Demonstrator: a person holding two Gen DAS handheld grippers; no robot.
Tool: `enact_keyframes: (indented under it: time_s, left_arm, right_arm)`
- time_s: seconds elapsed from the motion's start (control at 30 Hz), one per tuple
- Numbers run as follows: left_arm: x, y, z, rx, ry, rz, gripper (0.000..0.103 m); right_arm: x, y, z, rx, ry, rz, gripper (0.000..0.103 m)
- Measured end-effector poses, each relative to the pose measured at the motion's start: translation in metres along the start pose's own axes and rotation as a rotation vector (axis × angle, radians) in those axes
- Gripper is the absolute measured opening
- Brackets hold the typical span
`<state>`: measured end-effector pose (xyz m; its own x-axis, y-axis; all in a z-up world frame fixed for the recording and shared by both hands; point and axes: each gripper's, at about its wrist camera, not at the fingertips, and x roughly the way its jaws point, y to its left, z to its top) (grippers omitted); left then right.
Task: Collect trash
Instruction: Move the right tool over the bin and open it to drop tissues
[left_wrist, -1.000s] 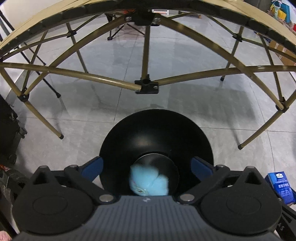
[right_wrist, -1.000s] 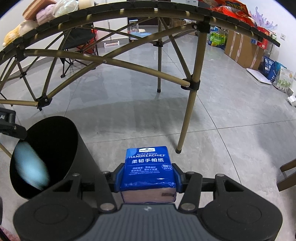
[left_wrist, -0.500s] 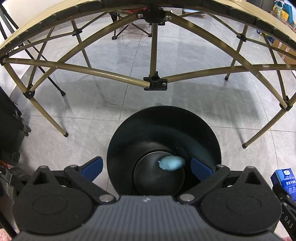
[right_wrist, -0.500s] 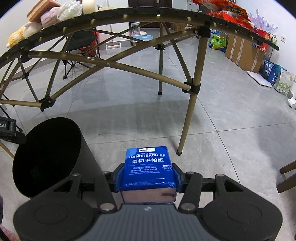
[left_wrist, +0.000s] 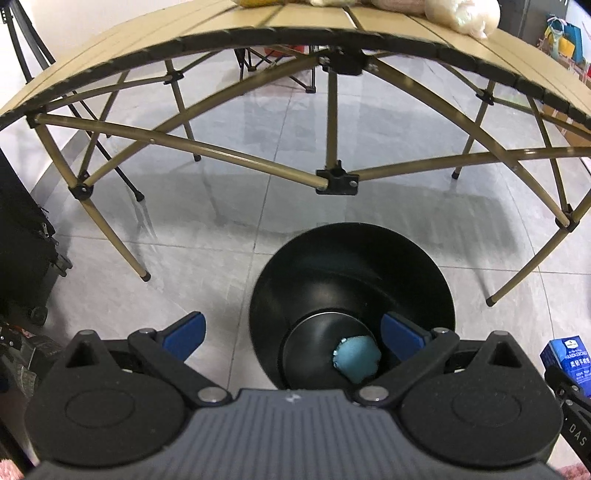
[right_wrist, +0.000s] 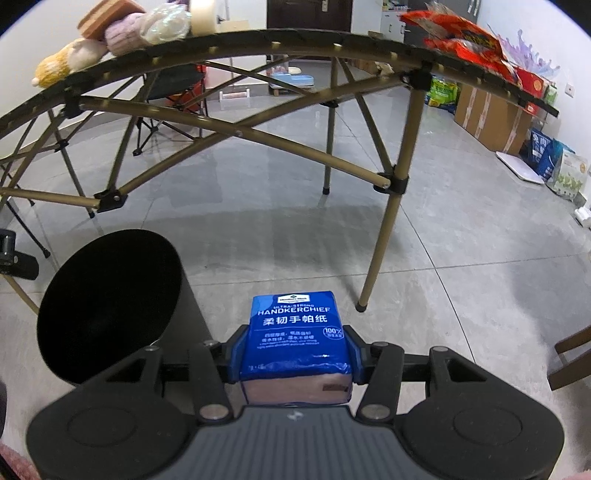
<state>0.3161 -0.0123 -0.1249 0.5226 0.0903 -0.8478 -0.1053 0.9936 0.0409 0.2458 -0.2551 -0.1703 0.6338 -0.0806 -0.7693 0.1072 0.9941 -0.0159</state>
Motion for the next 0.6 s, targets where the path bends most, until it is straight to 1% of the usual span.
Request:
enact_keyframes:
  time_s: [0.2,0.6]
  left_arm:
    - [-0.009,0.018,-0.003,-0.024,-0.027,0.002,0.103]
    - [-0.015,0.058,-0.002,-0.095,-0.034,0.004,0.103]
  right_arm:
    - [-0.009,0.016,0.003,-0.032,-0.006,0.018,0.051]
    - [-0.014,0.070,0.019,-0.124,-0.019,0.079,0.051]
